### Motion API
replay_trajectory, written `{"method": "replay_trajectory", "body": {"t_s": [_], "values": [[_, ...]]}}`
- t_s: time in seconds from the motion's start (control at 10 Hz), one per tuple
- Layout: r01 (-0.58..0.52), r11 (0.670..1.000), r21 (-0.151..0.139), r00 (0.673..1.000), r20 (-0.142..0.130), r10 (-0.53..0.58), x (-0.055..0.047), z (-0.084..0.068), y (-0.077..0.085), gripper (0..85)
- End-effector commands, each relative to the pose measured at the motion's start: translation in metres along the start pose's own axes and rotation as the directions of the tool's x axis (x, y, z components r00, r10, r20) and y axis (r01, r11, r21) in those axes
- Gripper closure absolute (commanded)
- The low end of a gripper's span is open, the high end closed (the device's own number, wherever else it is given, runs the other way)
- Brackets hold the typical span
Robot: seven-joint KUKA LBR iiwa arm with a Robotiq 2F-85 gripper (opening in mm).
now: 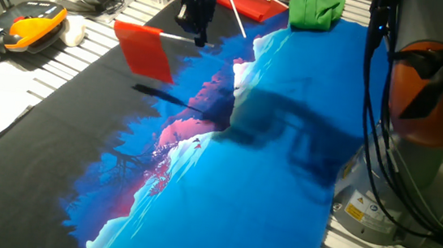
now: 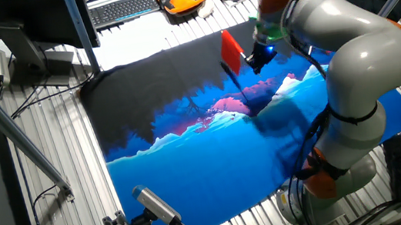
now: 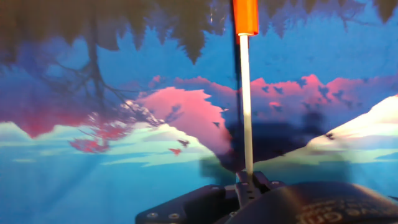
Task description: Wave the flag
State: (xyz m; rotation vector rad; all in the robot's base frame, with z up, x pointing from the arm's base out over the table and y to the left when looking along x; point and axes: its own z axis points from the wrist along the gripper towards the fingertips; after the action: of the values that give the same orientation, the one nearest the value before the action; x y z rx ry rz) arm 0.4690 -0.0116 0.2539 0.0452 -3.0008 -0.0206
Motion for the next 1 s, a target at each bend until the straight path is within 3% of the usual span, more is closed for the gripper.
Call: {"method": "replay_trajectory", "body": {"t_s": [0.0,0.1,0.3,0.8,0.9], "values": [[0.013,0.994,0.105,1.0,0.004,-0.014,-0.0006,0.0,-0.0001,85.0],[0.053,0.992,0.112,0.998,0.015,-0.055,-0.0015,0.0006,0.0018,85.0],[0.153,0.985,0.084,0.988,0.025,-0.155,-0.0048,0.0013,0.0047,85.0],[0.315,0.941,0.121,0.949,-0.005,-0.317,-0.0078,0.0021,0.0069,85.0],[0.333,0.936,0.116,0.942,-0.002,-0.335,-0.0079,0.0026,0.0082,85.0]]}}
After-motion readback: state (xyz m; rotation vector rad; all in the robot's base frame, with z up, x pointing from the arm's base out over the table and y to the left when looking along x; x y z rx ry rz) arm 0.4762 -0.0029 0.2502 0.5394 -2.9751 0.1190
